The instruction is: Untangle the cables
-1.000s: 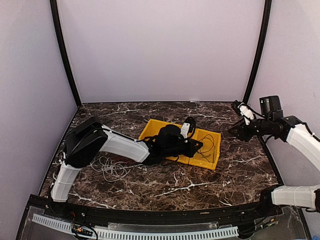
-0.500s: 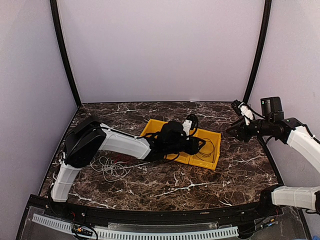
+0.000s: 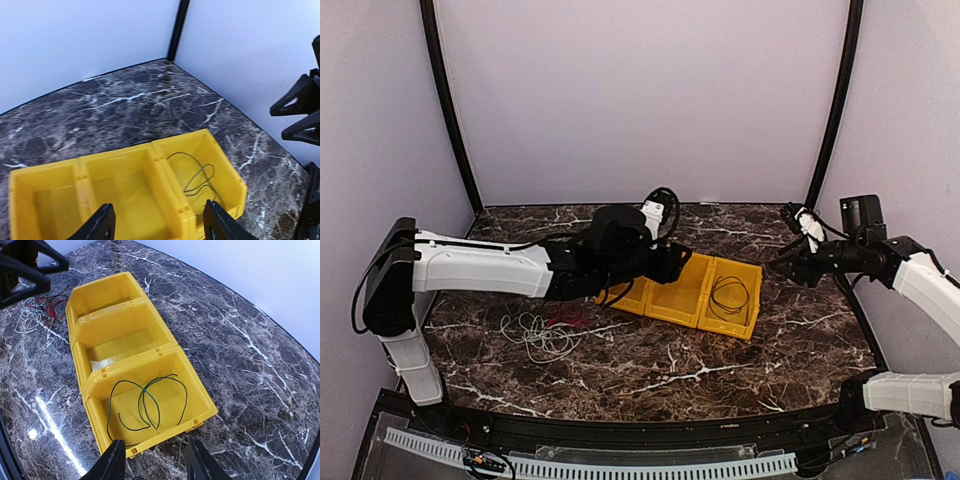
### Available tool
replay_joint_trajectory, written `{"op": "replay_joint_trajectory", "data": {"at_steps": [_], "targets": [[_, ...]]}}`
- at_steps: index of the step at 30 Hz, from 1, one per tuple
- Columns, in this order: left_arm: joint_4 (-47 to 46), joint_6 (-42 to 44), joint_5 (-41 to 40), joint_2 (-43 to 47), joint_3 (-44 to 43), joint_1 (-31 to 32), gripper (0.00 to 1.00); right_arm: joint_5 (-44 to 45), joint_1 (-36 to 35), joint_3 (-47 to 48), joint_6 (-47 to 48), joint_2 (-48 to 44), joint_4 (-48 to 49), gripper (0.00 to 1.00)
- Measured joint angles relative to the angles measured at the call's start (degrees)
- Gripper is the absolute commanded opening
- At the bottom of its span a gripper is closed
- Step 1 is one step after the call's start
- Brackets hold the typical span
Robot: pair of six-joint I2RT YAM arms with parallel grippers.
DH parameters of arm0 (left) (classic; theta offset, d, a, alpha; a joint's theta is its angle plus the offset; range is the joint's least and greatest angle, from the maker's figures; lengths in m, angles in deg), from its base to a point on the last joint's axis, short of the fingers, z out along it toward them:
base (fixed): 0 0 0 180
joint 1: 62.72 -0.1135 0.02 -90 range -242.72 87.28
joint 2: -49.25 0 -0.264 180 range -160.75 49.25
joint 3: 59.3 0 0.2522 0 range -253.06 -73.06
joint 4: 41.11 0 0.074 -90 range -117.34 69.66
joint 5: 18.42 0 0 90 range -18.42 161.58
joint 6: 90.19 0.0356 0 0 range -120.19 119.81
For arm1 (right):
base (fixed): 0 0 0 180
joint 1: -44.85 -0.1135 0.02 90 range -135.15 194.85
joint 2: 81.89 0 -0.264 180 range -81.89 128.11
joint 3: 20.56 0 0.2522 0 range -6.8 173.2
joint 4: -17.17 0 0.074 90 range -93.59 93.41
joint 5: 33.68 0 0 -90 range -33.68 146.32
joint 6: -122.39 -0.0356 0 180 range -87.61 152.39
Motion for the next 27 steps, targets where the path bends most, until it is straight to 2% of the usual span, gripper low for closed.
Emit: {"op": "replay_joint_trajectory", "data": {"at_steps": [5,11,15,19,27], "targets": [[10.1,-1.2,-10.8,5.9,4.5,-0.6,0.64,0.4,-4.5,1.8,2.3,5.3,-0.9,0.42],[22.7,-10.2,-17.4,15.9,20.0,-2.1,0.63,2.7,-13.8,9.7,5.9,14.0,-2.4,0.42],[28.6,-18.3,-18.2,26.3,26.3,-3.5,0.56,4.6,-20.7,18.1,8.0,21.2,-2.7,0.42],[32.8,-25.5,-17.5,35.9,30.1,-5.7,0.54,5.1,-27.5,25.6,8.8,29.5,-2.3,0.40],[38.0,-37.8,-11.3,47.1,38.2,-12.2,0.62,6.5,-41.9,38.1,7.0,46.7,-0.3,0.31]]}}
